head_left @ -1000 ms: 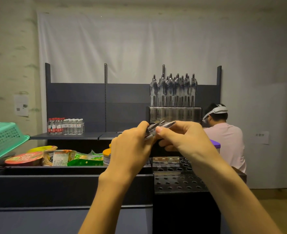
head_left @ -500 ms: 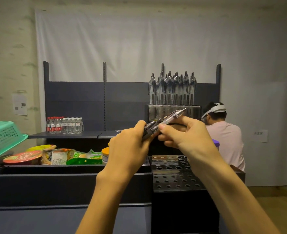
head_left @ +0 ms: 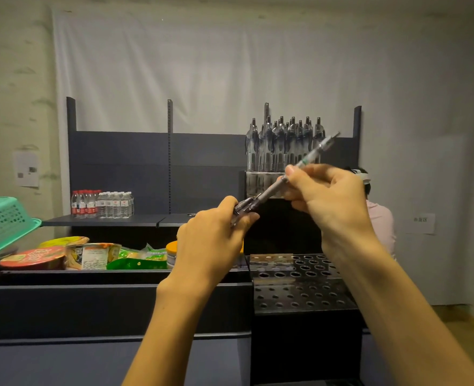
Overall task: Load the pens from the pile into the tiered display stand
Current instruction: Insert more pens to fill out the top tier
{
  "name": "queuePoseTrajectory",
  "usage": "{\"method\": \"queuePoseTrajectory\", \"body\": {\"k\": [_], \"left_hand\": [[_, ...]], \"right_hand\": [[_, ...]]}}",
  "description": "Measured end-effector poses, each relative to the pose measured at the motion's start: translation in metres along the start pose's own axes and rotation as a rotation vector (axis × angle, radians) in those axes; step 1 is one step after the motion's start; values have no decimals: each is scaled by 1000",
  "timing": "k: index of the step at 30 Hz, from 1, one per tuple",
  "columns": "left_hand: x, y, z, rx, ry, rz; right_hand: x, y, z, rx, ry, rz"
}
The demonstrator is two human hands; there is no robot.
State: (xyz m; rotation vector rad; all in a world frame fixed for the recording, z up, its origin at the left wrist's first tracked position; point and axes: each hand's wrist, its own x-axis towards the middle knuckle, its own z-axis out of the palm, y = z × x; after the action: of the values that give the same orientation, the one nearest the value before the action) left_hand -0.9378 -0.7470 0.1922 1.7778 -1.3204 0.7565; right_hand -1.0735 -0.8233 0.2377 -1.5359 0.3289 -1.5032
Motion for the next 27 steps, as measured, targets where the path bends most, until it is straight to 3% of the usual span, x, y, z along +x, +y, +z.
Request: {"method": "queuePoseTrajectory", "body": {"k": [10, 27], "left_hand": [[2, -3, 1, -37, -3, 33], [4, -6, 3, -89, 8, 44]], "right_hand": [[51, -10, 29, -279, 230, -279], [61, -20, 58, -879, 172, -409]]}}
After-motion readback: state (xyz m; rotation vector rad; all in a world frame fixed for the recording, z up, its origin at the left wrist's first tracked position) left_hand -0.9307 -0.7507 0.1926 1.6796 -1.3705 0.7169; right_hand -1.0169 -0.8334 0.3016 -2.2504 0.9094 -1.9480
